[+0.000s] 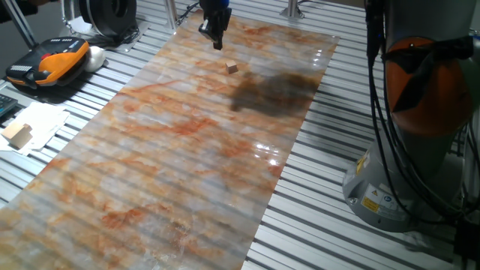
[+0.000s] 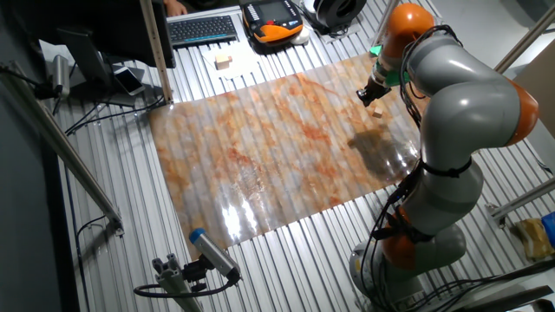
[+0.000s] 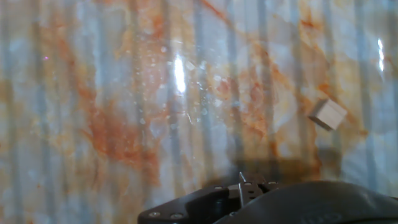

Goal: Pick up the small block on the left and move it to the right

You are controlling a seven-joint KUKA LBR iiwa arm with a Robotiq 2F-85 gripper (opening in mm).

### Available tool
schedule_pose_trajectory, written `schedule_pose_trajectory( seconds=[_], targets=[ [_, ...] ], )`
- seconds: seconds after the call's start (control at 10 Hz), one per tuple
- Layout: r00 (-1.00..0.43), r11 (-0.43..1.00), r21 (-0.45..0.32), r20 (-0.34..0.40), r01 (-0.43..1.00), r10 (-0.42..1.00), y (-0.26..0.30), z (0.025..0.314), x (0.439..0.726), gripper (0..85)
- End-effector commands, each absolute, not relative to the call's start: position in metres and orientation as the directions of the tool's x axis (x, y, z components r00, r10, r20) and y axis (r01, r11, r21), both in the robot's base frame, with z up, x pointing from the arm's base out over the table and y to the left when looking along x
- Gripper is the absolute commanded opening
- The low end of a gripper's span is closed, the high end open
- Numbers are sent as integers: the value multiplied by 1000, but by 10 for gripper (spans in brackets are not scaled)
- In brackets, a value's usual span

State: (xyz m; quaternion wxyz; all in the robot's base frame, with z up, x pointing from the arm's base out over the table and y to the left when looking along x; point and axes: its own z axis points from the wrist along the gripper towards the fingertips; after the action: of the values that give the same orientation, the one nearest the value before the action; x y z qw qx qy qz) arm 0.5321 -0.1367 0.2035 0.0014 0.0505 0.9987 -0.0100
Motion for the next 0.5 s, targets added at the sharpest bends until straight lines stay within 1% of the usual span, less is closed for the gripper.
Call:
schedule_pose_trajectory(
  seconds=[0.0,0.2,0.4],
  targets=[
    [-992,991,-38,1,126,126,-137,204,532,0],
    [-976,974,-72,11,216,217,-137,204,532,0],
    [-968,965,-73,-10,251,251,-137,204,532,0]
  ],
)
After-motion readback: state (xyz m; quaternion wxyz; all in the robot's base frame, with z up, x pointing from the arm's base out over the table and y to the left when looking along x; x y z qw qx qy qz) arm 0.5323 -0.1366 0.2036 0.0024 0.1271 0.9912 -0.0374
